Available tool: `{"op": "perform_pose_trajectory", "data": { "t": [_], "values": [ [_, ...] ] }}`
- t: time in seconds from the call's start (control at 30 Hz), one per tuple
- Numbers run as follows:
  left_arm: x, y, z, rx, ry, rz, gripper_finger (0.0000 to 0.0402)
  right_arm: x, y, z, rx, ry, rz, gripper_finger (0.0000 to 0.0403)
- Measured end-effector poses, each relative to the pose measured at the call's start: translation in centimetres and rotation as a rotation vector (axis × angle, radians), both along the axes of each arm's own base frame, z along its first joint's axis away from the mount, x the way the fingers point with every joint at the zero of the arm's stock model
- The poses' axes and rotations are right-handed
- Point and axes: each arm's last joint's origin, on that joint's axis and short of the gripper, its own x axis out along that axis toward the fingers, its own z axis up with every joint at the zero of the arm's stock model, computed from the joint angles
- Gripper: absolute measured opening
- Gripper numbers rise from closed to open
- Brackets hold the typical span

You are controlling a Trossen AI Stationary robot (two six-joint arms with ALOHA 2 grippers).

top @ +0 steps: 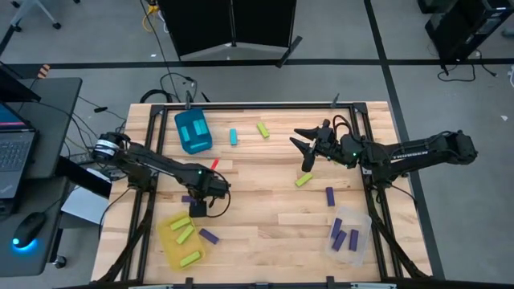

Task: Sort blocks
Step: Put the purple block into the transparent bin

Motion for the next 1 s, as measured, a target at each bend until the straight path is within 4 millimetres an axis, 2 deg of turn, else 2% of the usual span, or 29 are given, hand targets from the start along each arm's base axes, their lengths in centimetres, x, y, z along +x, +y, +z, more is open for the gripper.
{"op": "perform_pose_trajectory", "data": {
  "t": [0.4,0.63,0.8,1.0],
  "values": [
    [-1.1,0.1,-2.1,-0.027,0.048,-0.002,0.0273,0.0,0.0,0.0,-0.003,0.002,0.0,0.0178],
    [-1.3,0.2,-2.4,-0.022,0.036,-0.014,0.027,0.0,0.0,0.0,-0.003,0.001,0.0,0.0178],
    [-1.3,0.2,-2.5,-0.006,0.032,-0.05,0.023,0.0,0.0,0.0,-0.003,0.0,0.0,0.0178],
    [-1.3,0.3,-2.5,0.0,0.025,-0.103,0.0145,0.0,0.0,0.0,-0.003,0.001,0.0,0.0178]
  ]
}}
